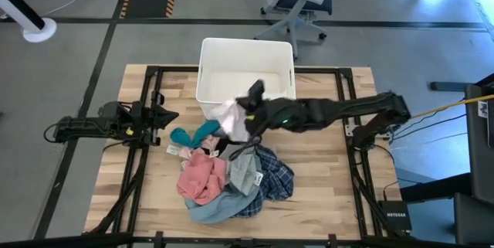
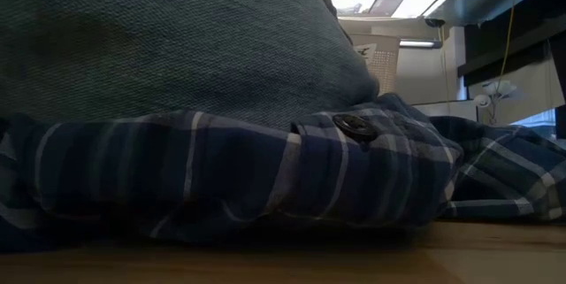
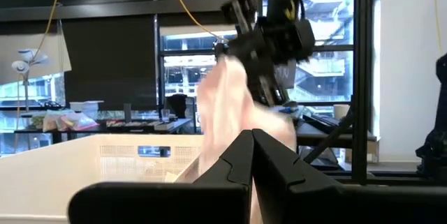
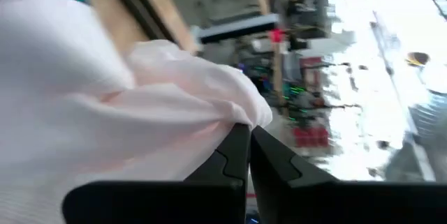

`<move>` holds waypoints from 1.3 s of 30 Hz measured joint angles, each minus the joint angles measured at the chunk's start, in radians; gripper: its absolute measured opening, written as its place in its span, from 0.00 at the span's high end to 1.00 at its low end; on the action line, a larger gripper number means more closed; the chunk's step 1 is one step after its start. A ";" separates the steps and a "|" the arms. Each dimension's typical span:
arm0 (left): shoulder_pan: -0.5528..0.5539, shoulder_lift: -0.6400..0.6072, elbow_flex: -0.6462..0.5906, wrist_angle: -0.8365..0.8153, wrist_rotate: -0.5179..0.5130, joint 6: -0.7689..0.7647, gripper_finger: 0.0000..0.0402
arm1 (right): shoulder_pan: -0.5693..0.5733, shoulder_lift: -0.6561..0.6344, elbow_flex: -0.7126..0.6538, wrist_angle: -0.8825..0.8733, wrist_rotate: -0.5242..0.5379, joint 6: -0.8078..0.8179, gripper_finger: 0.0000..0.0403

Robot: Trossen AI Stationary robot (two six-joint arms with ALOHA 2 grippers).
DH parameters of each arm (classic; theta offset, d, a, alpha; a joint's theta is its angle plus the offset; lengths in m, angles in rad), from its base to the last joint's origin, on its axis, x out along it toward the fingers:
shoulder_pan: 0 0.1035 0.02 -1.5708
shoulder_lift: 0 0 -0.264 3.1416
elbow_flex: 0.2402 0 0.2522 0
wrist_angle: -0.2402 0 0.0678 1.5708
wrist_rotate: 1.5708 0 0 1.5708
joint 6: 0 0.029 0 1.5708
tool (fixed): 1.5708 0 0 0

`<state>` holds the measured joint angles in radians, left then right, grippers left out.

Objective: Sort clothes
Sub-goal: Put the light pink underwear into the white laundry bin

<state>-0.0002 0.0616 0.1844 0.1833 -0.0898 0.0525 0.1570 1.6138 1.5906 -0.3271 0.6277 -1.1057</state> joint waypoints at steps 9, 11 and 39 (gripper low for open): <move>0.000 0.000 0.000 -0.009 0.000 0.001 1.00 | -0.078 -0.134 0.001 0.158 0.097 -0.163 0.95; 0.000 0.000 0.000 -0.010 0.000 0.001 1.00 | -0.118 -0.146 0.001 0.161 0.097 -0.167 0.95; 0.000 0.000 0.000 -0.016 0.000 0.008 1.00 | -0.367 0.034 0.001 -0.083 -0.003 0.041 0.88</move>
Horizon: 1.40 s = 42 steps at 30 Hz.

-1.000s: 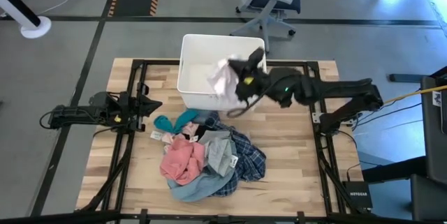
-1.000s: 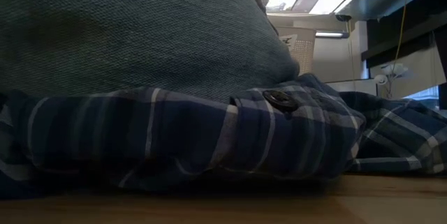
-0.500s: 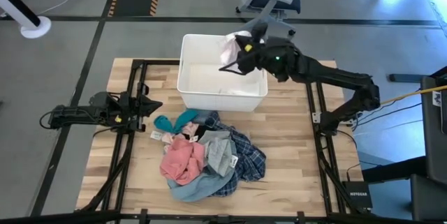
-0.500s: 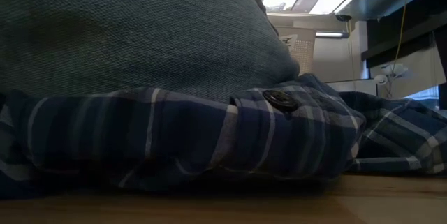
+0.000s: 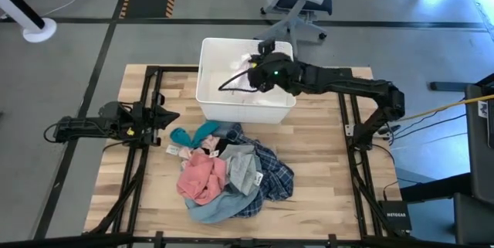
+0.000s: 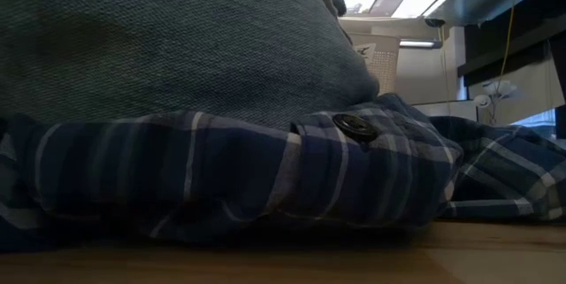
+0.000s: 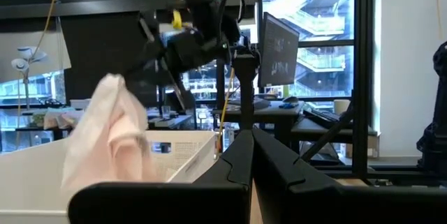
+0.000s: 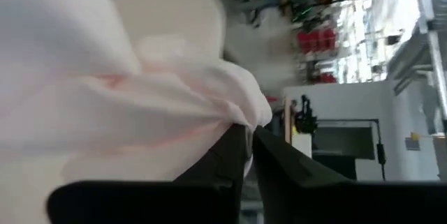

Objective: Sort clothes
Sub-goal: Put the light pink underwear into the white laundry bin, then put the gray boxer shorts into the white laundry bin

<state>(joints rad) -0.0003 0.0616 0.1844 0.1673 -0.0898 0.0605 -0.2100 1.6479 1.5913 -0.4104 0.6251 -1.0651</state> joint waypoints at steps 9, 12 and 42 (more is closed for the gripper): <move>0.000 0.000 0.000 0.000 0.000 0.000 1.00 | 0.000 0.006 0.008 -0.279 -0.013 0.142 0.59; 0.000 0.000 0.000 0.000 0.000 0.000 1.00 | 0.010 0.006 0.041 -0.391 -0.072 0.181 0.51; 0.000 0.000 0.000 0.000 0.000 -0.008 1.00 | 0.586 0.008 -0.246 -0.120 -0.365 0.332 0.48</move>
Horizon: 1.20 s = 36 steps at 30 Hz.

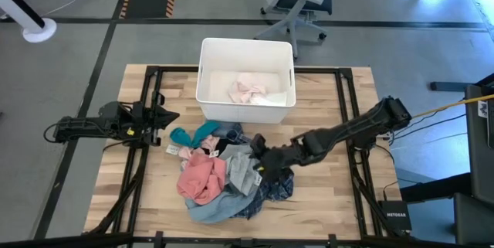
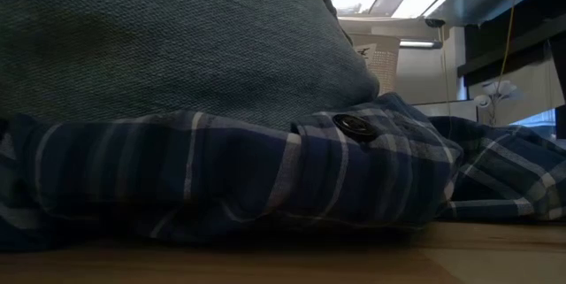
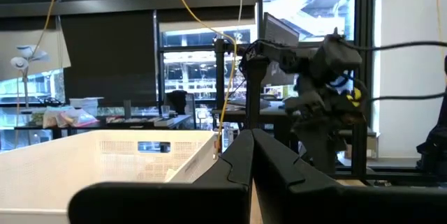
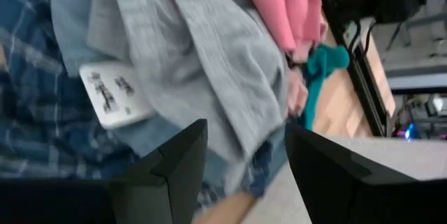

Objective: Sort clothes
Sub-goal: Put the gray boxer shorts into the white laundry bin

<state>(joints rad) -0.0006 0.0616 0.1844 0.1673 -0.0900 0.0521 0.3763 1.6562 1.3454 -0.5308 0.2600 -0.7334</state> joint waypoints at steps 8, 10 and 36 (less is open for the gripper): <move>0.000 0.000 0.000 0.001 0.000 0.000 1.00 | 0.003 0.000 -0.129 0.235 0.040 0.000 0.48; 0.000 0.000 0.000 0.001 0.000 0.000 1.00 | 0.000 0.014 -0.135 0.262 0.043 -0.002 0.48; 0.000 0.000 0.000 0.001 0.000 0.000 1.00 | -0.045 0.165 -0.136 0.422 0.081 -0.113 0.69</move>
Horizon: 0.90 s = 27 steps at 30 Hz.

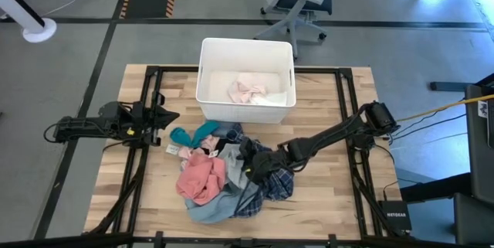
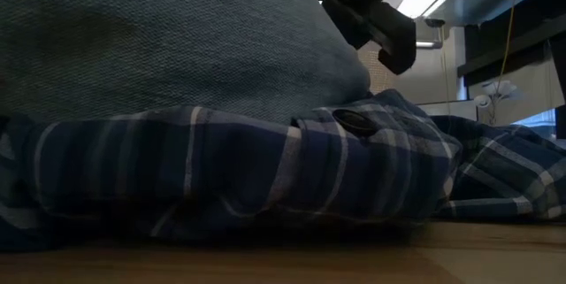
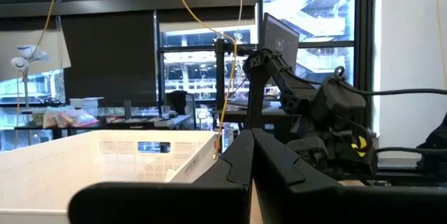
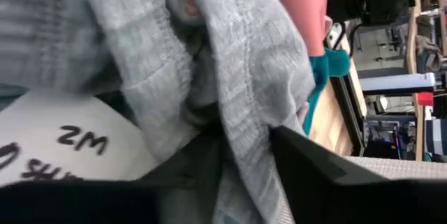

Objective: Sort clothes
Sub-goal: Put the gray boxer shorts into the white laundry bin

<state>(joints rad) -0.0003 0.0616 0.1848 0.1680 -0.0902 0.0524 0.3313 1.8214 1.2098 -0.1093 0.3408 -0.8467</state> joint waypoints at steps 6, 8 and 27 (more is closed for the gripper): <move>0.000 0.000 0.000 0.001 0.000 0.000 1.00 | 0.001 0.003 0.000 0.002 0.016 -0.021 0.97; 0.000 0.000 0.000 0.000 0.000 0.000 1.00 | 0.004 0.001 0.000 0.003 0.056 -0.028 0.94; 0.000 0.000 0.000 0.000 0.000 -0.001 1.00 | 0.005 -0.396 0.001 0.072 0.343 -0.255 0.93</move>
<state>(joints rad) -0.0006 0.0616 0.1848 0.1684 -0.0898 0.0517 0.3358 1.4258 1.2106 -0.0374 0.6836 -1.1016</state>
